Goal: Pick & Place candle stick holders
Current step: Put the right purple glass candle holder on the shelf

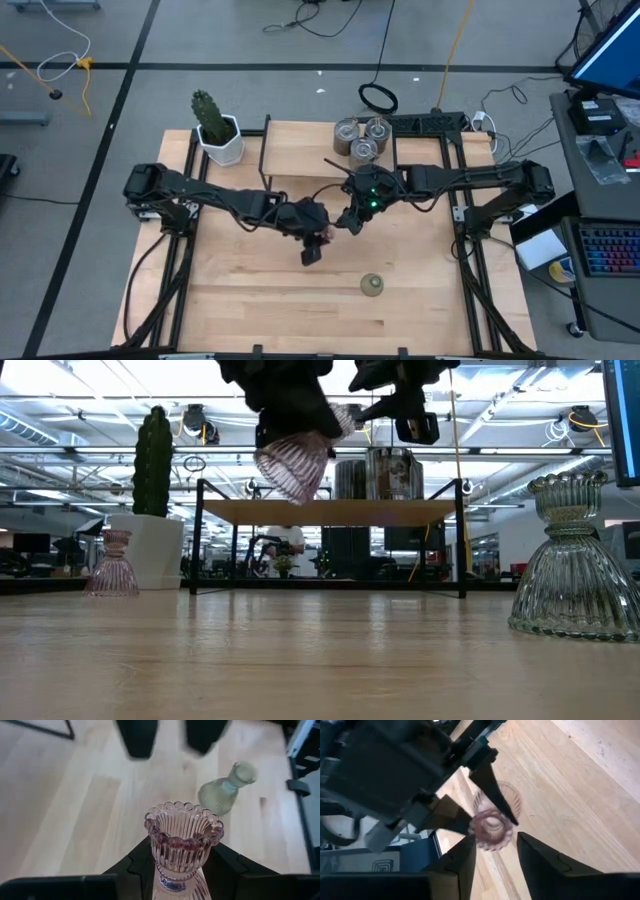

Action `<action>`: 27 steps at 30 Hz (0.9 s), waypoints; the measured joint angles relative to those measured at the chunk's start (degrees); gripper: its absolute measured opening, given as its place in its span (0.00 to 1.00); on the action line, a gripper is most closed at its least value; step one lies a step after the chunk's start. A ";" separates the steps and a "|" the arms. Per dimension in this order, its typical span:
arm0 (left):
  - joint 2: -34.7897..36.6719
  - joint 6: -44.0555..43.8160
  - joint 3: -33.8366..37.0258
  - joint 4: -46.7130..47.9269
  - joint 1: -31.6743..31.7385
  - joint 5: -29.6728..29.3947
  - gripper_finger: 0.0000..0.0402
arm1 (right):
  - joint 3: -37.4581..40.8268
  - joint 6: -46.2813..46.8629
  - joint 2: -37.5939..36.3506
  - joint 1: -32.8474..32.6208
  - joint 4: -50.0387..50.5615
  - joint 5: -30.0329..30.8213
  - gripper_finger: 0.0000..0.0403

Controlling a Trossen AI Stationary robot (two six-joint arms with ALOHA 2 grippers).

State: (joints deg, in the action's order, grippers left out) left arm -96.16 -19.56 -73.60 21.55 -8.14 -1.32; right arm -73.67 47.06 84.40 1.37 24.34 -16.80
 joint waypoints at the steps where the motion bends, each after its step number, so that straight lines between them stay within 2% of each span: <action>1: -0.04 -0.36 0.00 0.86 0.00 -0.06 0.32 | 0.00 0.03 0.00 0.00 0.05 0.00 0.35; 7: 1.63 -2.02 0.00 7.35 0.11 -0.91 0.32 | 0.00 0.01 0.00 0.03 0.12 -2.69 0.38; 12: 6.06 -2.18 0.02 11.84 1.12 -8.65 0.32 | 0.00 -1.06 -1.35 -0.35 3.71 -2.58 0.37; 15: 9.42 -2.25 0.02 13.53 1.99 -13.53 0.32 | 0.02 -2.36 -3.32 -0.95 8.71 1.35 0.35; 22: 15.12 0.33 0.02 11.69 5.54 -22.40 0.32 | 0.02 -6.48 -10.81 -3.67 17.25 17.47 0.26; 27: 16.53 5.94 0.09 6.27 9.74 -23.66 0.32 | 0.02 -13.34 -15.38 -6.55 19.74 25.86 0.12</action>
State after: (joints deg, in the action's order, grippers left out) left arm -79.63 -13.62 -73.51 27.82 1.60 -24.98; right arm -73.65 33.72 69.02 -5.18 44.08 9.07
